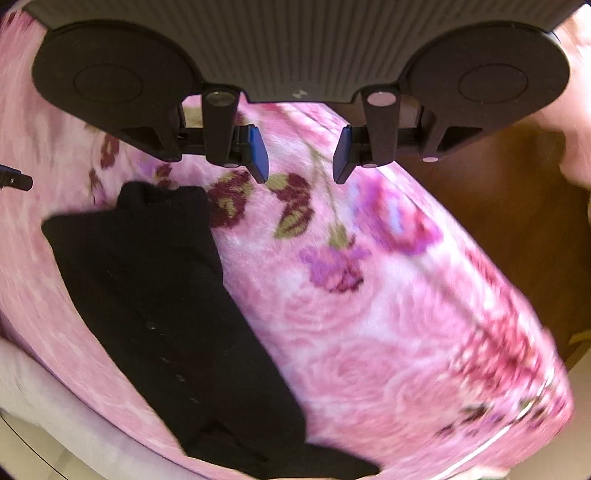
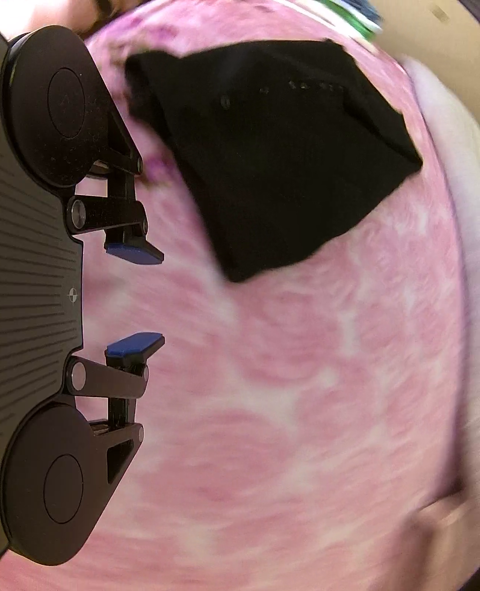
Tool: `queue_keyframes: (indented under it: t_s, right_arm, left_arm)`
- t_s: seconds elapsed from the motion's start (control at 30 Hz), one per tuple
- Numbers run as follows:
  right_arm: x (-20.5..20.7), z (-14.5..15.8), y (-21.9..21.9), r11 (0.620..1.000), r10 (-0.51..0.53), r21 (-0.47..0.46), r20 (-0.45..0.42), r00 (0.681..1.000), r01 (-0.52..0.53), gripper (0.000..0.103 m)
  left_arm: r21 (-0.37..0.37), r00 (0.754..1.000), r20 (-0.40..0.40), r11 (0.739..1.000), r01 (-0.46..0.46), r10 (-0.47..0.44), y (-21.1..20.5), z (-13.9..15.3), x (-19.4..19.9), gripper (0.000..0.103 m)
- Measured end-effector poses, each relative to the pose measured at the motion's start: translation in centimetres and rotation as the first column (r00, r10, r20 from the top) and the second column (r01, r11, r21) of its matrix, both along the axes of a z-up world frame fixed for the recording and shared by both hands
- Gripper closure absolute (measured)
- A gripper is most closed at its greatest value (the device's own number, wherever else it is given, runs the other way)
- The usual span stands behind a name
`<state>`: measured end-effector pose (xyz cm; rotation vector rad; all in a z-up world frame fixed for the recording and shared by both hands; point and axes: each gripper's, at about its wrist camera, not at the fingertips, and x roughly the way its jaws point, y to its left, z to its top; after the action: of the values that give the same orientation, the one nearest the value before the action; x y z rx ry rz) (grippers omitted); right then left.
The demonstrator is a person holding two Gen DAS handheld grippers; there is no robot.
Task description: Fold clothes
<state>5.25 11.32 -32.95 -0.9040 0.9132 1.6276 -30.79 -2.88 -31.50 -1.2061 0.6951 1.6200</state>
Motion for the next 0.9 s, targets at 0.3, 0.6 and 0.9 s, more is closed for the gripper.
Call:
queue_keyframes:
  t_s: [0.3, 0.6, 0.9]
  right_arm:
    - [-2.2, -4.1, 2.3, 0.906, 0.366, 0.211, 0.048, 0.929, -0.368, 0.074]
    - [1.6, 4.6, 4.8, 0.887, 0.242, 0.403, 0.009, 0.970, -0.225, 0.098]
    - [6.5, -0.7, 14.7, 0.997, -0.032, 0.068, 0.073, 0.997, 0.027, 0.096]
  left_arm:
    - [0.013, 0.995, -0.008, 0.995, -0.097, 0.097, -0.7, -1.6, 4.6, 0.069]
    - [0.071, 0.993, 0.013, 0.991, -0.118, 0.117, -0.1, 0.0, 6.1, 0.070]
    - [0.091, 0.992, 0.123, 0.996, -0.007, -0.004, 2.9, -1.7, 11.2, 0.070]
